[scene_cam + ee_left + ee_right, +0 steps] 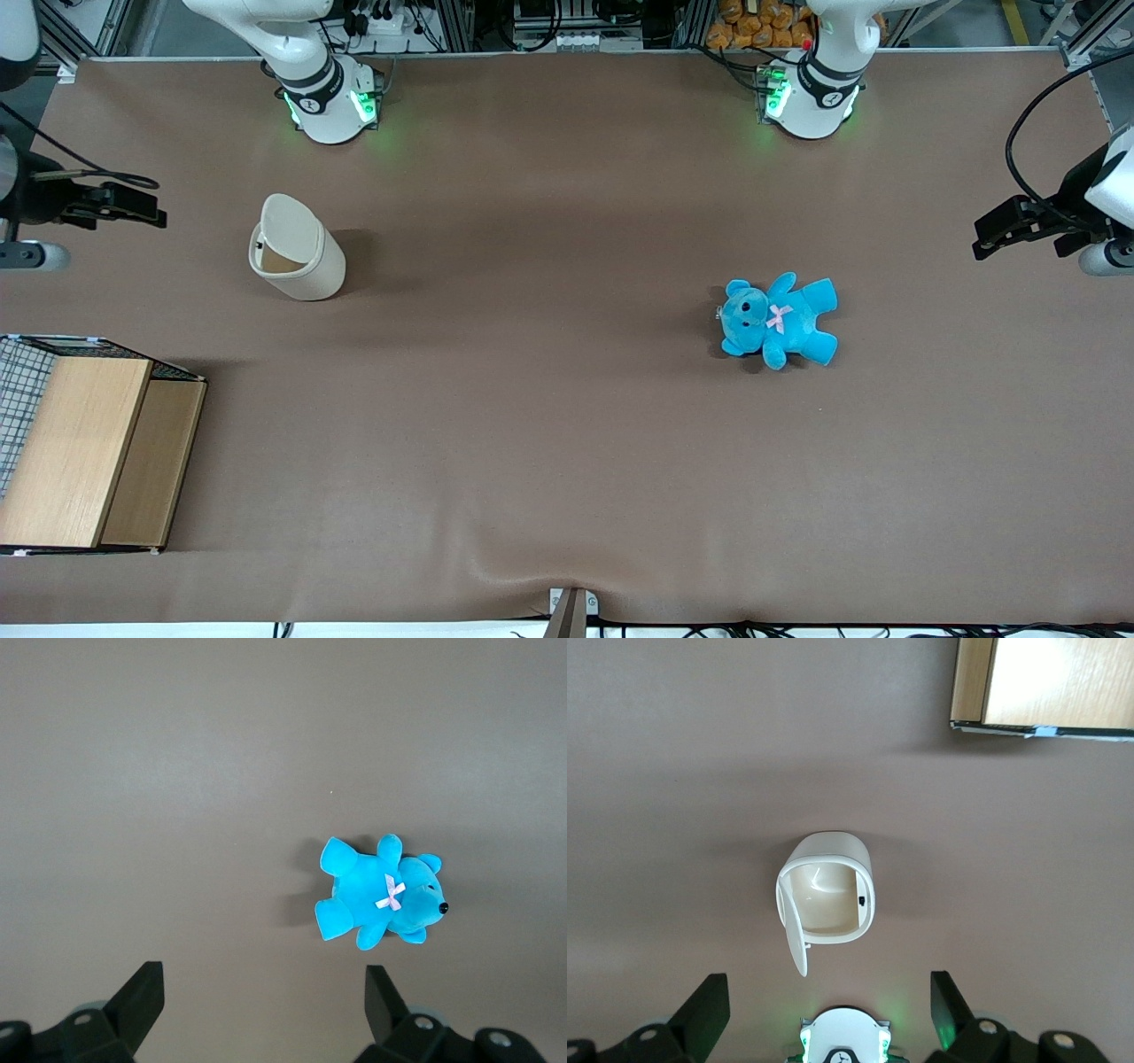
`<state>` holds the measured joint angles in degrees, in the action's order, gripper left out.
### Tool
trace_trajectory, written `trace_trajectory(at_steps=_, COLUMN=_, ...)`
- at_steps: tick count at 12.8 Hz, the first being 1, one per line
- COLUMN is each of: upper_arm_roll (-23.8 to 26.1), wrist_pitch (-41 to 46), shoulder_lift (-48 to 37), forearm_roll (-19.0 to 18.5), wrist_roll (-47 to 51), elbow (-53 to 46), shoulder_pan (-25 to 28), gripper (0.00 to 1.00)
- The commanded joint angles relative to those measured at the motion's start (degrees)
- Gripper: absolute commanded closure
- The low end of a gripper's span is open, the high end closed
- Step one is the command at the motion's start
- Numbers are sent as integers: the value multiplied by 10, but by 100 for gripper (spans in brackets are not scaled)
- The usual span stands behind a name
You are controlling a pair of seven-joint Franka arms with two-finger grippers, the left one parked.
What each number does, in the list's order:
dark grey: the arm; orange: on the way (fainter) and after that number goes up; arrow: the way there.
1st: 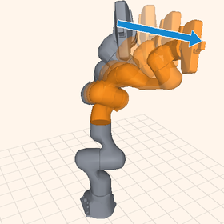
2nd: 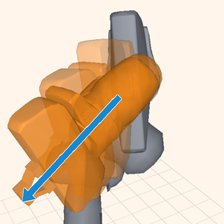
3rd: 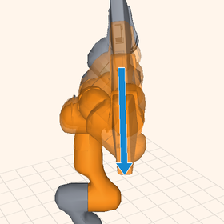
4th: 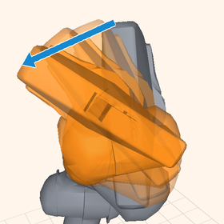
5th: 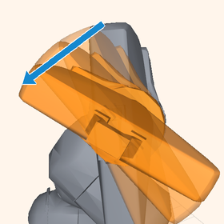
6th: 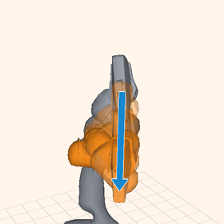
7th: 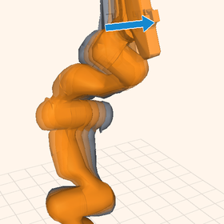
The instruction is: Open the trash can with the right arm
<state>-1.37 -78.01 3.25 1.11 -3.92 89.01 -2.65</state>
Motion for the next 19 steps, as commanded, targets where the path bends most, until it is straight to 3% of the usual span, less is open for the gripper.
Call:
trace_trajectory(at_steps=1, upper_arm_roll=-2, wrist_pitch=25, shoulder_lift=28, forearm_roll=-13, wrist_roll=2, elbow=-52, shoulder_pan=3, gripper=0)
trace_trajectory(at_steps=6, upper_arm_roll=-4, wrist_pitch=-5, shoulder_lift=3, forearm_roll=5, wrist_roll=5, elbow=-61, shoulder_pan=-2, gripper=0)
trace_trajectory(at_steps=12, upper_arm_roll=-5, wrist_pitch=-69, shoulder_lift=-72, forearm_roll=9, wrist_roll=6, elbow=2, shoulder_pan=-3, gripper=0)
trace_trajectory(at_steps=19, upper_arm_roll=-4, wrist_pitch=-82, shoulder_lift=-63, forearm_roll=6, wrist_roll=0, elbow=-11, shoulder_pan=-1, gripper=0)
